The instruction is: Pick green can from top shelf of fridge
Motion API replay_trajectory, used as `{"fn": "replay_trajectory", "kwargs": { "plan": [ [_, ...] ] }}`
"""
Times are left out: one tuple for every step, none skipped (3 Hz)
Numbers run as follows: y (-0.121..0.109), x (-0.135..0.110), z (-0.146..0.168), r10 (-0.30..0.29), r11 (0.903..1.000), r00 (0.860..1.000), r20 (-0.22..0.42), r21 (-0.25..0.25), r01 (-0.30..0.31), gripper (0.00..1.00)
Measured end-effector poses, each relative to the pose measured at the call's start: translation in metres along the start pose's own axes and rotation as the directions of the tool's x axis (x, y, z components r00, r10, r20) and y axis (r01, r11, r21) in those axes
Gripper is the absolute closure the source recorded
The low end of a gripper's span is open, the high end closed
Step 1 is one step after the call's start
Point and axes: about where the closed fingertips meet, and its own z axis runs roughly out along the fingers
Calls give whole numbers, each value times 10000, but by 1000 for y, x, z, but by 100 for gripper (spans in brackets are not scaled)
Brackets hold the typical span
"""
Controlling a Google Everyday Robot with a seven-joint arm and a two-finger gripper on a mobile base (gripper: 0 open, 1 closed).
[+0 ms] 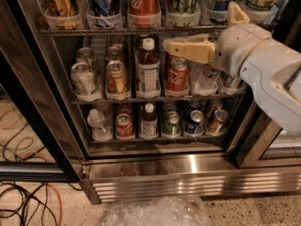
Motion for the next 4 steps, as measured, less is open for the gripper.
{"fn": "replay_trajectory", "kwargs": {
  "plan": [
    [0,0,0,0,10000,10000,0,1,0,0],
    [0,0,0,-1,10000,10000,0,0,1,9],
    [0,0,0,-1,10000,10000,0,0,1,27],
    [0,0,0,-1,10000,10000,1,-1,1,25]
  ]
}}
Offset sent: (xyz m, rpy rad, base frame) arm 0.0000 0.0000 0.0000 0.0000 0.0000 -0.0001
